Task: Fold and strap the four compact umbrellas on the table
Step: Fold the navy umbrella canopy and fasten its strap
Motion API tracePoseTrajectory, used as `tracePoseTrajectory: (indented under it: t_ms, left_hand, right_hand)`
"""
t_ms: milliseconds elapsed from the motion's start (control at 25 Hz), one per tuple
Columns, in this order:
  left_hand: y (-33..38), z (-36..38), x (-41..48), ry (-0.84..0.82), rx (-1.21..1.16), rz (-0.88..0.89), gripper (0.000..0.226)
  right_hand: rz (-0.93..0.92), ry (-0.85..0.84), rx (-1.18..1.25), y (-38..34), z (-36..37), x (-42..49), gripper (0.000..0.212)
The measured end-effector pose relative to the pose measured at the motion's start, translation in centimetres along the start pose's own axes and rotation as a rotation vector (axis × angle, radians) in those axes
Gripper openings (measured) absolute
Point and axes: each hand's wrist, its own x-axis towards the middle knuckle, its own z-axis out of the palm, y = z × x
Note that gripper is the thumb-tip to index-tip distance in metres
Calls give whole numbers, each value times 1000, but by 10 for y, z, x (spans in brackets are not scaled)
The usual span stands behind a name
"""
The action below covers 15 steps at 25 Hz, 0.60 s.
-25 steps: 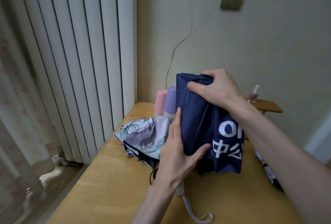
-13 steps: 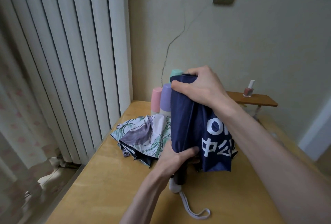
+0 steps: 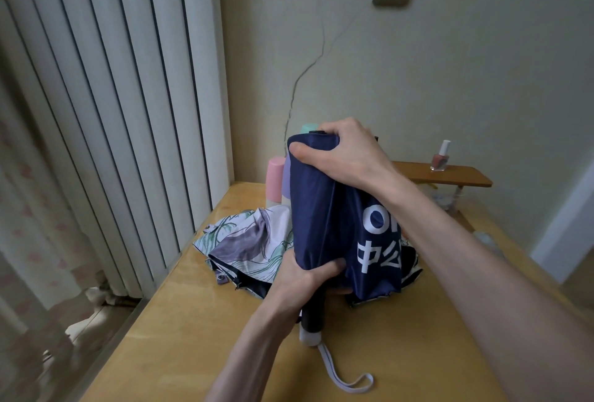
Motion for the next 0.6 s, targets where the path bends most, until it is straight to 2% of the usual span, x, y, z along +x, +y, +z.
tracePoseTrajectory:
  t_ms: [200,280,360,440,480,600]
  left_hand:
    - [-1,-3,1,57,50,57,20]
    - [-2,-4,3,118,26,77,26]
    - [-3,-4,5,166,18,87,42]
    - [-4,-6,8,204,-10,98,50]
    - [-5,-9,9,227,-23,102,52]
    - [-6,-18,13,282,-50,73,60]
  right_hand:
    - [-4,-76,59,13,1,-5,63]
    - [-80,27,-49,26,4,-16,62]
    - [-148,126,-122,42,6,-31,65]
    - [-94,58,70,61,8,-49,69]
    - [-51,14,228,71,11,-56,64]
    - [-4,65,522,90,16,-69,31]
